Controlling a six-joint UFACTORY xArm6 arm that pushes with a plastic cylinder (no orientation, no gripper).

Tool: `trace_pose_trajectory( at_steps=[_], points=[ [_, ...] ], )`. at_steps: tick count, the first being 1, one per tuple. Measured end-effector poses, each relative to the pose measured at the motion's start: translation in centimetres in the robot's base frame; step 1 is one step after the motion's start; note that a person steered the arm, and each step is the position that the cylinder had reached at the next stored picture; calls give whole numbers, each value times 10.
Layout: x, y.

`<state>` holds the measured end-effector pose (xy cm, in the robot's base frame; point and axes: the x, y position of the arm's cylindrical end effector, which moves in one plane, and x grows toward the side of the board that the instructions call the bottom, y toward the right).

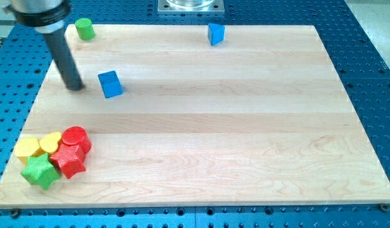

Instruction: Separate the red circle from the heart and red star

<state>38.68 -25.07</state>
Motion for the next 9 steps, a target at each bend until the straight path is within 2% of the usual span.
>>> trace_pose_trajectory(
  at_steps=[1,2,3,5,6,7,9],
  points=[
    [22,-36],
    [75,-24],
    [101,-14],
    [104,41],
    [106,12],
    [141,19],
    [148,124]
  ],
)
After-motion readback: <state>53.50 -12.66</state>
